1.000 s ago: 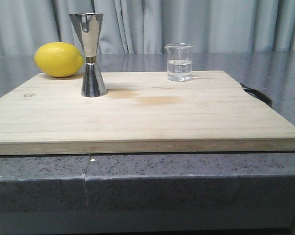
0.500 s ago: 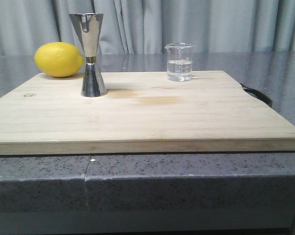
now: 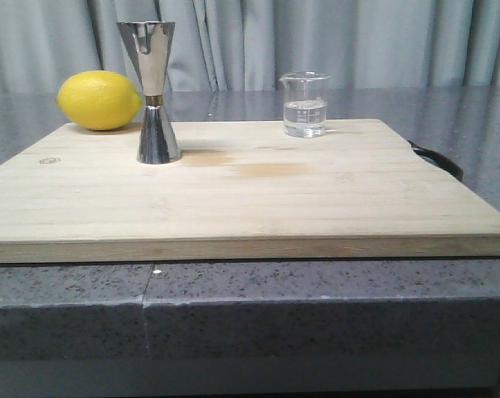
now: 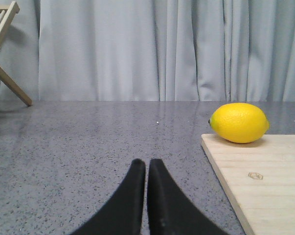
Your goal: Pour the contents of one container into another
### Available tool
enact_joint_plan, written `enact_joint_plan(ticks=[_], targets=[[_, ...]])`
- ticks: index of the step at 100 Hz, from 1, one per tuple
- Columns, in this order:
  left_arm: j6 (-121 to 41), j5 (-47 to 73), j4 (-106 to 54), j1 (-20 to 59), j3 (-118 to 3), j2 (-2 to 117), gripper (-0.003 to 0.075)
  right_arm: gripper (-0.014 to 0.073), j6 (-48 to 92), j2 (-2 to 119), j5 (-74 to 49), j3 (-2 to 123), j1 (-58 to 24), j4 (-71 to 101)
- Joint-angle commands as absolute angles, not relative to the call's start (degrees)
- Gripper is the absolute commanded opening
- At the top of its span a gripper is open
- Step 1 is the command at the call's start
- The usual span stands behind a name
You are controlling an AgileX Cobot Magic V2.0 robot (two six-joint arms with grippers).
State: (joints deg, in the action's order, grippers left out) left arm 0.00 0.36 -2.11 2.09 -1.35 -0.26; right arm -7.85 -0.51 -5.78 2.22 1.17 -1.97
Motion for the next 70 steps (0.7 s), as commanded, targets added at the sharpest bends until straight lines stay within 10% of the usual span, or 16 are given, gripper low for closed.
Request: enact_joint_plan(ticks=[1,70], targets=[[0.0,-2.5,-2.3,1.9,-6.7,-0.8,-0.0019,-0.0075,-7.7,0.0,-5.8,9.1,1.4,-2.6],[0.0,5.7,-2.0,1.9,-29.6,22.3,-0.0019,-0.0075,-4.1,23.9,-14.7,32.1,1.4,-3.7]])
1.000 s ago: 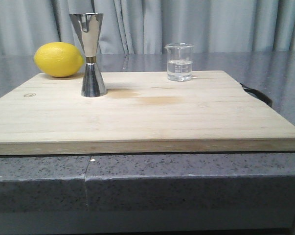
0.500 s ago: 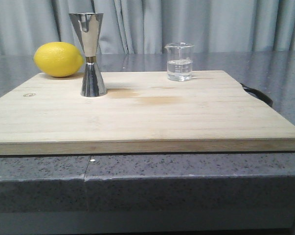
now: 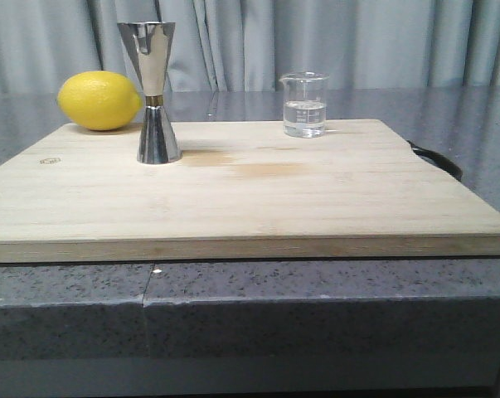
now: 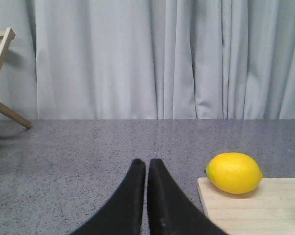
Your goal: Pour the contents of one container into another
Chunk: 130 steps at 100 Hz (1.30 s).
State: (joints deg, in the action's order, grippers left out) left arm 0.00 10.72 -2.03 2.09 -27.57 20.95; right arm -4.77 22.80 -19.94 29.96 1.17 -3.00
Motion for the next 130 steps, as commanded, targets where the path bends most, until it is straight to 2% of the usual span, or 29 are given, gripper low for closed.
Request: enact_joint_plan(ticks=[1,53,60,65,70,81,85,89,96,130], targets=[[0.0,5.7,-2.0,1.9,-29.6,22.2,-0.0019,-0.0075,-4.1,23.9,-14.7,32.1,1.4,-3.7],[0.0,5.7,-2.0,1.9,-29.6,22.3,-0.0019,-0.0073,-4.3,23.9,-15.1,32.1,1.4,-3.7],[0.3,5.4,-2.3,1.9,-29.6,22.3,-0.0006,-0.0029,-4.4,23.9,-15.2,32.1,1.4,-3.7],[0.3,5.4,-2.4,1.9,-29.6,22.3,0.0044,0.0050,-4.4,23.9,-14.9,32.1,1.4,-3.7],[0.3,5.4,-2.4,1.9,-29.6,22.3,0.0139,0.0178,-4.4,23.9,-14.5,32.1,1.4,-3.7],[0.3,5.4,-2.4,1.9,-29.6,22.3,0.0454,0.0433,-4.4,23.9,-13.9,32.1,1.4,-3.7],[0.3,5.3,-2.4,1.9,-29.6,22.3,0.0558,0.0486,-4.4,23.9,-13.9,32.1,1.4,-3.7],[0.3,5.3,-2.4,1.9,-29.6,22.3,0.0628,0.0526,-4.4,23.9,-14.1,32.1,1.4,-3.7],[0.3,5.3,-2.4,1.9,-29.6,22.3,0.0674,0.0541,-4.4,23.9,-14.3,32.1,1.4,-3.7],[0.3,5.2,-2.6,1.9,-29.6,22.3,0.0672,0.0541,-4.4,23.9,-14.2,32.1,1.4,-2.5]])
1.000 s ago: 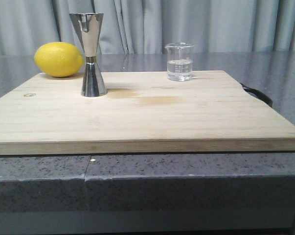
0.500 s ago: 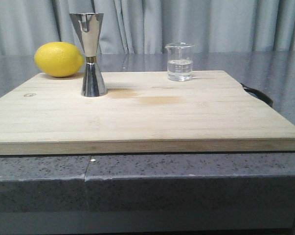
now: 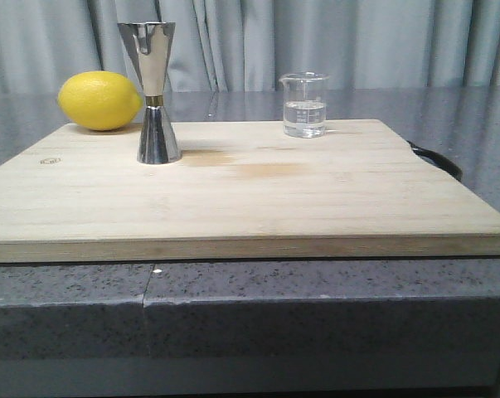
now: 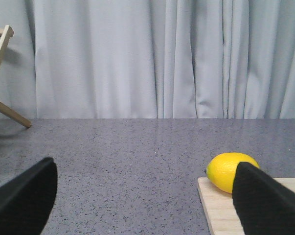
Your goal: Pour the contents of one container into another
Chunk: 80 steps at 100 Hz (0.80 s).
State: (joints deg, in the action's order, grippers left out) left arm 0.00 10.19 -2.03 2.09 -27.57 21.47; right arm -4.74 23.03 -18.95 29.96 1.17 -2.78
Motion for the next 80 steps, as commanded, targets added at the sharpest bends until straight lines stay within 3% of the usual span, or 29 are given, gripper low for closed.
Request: enact_joint_plan(ticks=[1,27,58,80], targets=[[0.3,5.2,-2.6,1.9,-29.6,22.3,0.0672,0.0541,-4.4,23.9,-14.0,32.1,1.4,-2.4],[0.3,7.6,-2.6,1.9,-30.4,23.1,0.0672,0.0541,-4.4,24.3,-16.5,33.1,1.4,-1.8],[0.3,33.8,-2.6,1.9,-44.8,35.5,0.0672,0.0541,-4.4,32.2,-28.4,42.0,1.4,-1.8],[0.3,42.7,-2.6,1.9,-49.9,47.6,0.0672,0.0541,-4.4,35.4,-28.9,42.6,1.4,-1.8]])
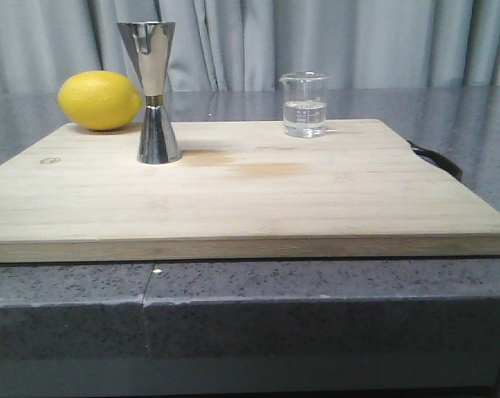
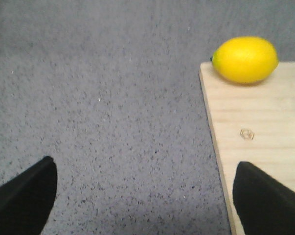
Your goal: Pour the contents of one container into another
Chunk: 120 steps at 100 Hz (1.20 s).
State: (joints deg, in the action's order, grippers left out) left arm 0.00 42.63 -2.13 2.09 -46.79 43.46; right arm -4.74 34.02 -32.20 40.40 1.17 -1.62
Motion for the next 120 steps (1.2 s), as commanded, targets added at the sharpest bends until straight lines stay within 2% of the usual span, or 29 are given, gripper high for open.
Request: enact_joint_plan(ticks=[1,11,23,60,70,92,120], targets=[[0.3,43.1,-2.7,1.9,-50.2,48.0,0.0672,0.0541,-4.4,35.5,-28.9,42.6,1.4,-1.8],[-0.9,45.5,-4.4,1.9,-51.1,52.9,0.0672,0.0541,-4.4,35.8,-29.0,42.6,1.4,-1.7],[-10.0,44.1,-13.6,1.9,-51.1,58.1,0.0672,0.0541,-4.4,35.8,-29.0,42.6,1.4,-1.7],[-67.1,44.5,-62.7,1.9,-51.1,68.7,0.0672,0.0541,-4.4,35.9,-29.0,42.6,1.4,-1.7],[-81.8,47.6,-74.0,1.9,-51.1,72.4,0.0672,0.0541,-4.4,35.9,-29.0,42.6,1.4,-1.7],[-102.9,58.7,-90.4,1.9,-51.1,81.6,0.0672,0.0541,-4.4,35.9,-29.0,42.6,1.4,-1.7],[-115.4,70.1,-101.5,1.9,-51.1,91.4,0.0672,0.0540,-4.4,35.9,-29.0,42.6,1.4,-1.7]])
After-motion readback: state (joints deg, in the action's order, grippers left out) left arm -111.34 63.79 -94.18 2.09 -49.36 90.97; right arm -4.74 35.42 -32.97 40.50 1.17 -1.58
